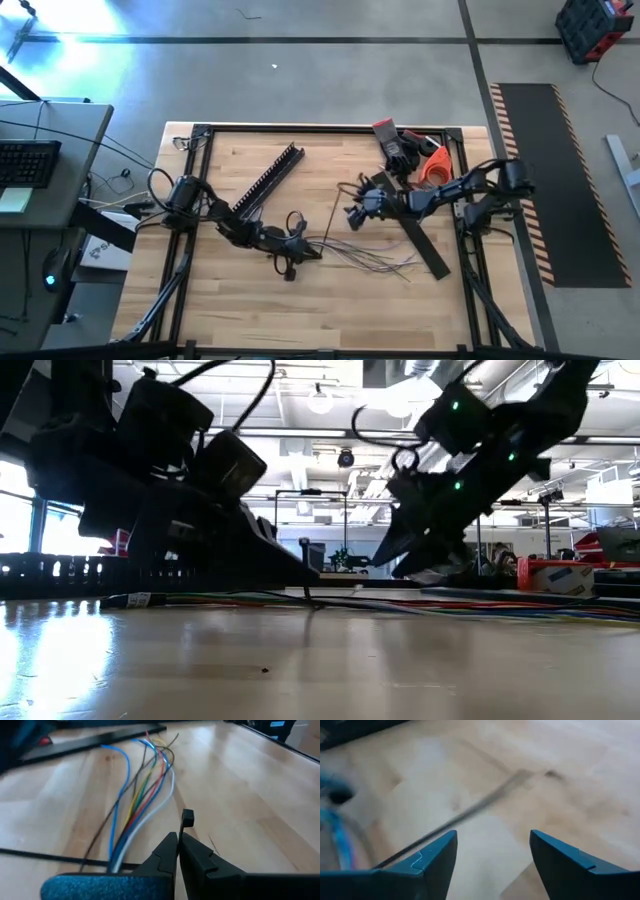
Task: Ziptie cables
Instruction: Wrap the cables with a black zip tie
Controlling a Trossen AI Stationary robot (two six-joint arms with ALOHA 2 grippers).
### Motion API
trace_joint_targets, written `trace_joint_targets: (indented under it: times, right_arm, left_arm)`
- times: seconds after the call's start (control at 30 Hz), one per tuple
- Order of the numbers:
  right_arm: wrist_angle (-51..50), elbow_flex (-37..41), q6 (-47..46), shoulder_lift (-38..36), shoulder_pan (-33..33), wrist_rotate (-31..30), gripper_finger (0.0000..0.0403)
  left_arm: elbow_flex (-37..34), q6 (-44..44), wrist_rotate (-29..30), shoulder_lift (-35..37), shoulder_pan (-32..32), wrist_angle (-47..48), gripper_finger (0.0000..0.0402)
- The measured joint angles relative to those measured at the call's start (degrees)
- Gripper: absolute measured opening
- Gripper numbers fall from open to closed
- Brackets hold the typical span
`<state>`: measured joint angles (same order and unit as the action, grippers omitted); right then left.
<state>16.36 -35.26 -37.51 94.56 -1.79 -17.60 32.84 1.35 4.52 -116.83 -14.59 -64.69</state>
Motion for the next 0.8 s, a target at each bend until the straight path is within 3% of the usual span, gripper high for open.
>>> trace_joint_targets:
  times: [0.2, 0.47, 0.8]
  right_arm:
    - [5.88, -0.58, 1.86, 4.83, -4.96, 1.83, 0.0247]
    - [14.61, -3.73, 5.22, 12.39, -11.26, 12.5, 0.0248]
    - [16.04, -6.41, 8.33, 15.98, -12.16, 19.4, 0.0236]
  left_arm:
    - [1.86, 0.58, -2.6, -3.02, 0.0, -0.55, 0.0]
    - [2.01, 0.47, -2.9, -3.33, 0.0, -1.29, 0.0]
    - [2.01, 0.08, -3.27, -3.33, 0.0, -1.28, 0.0]
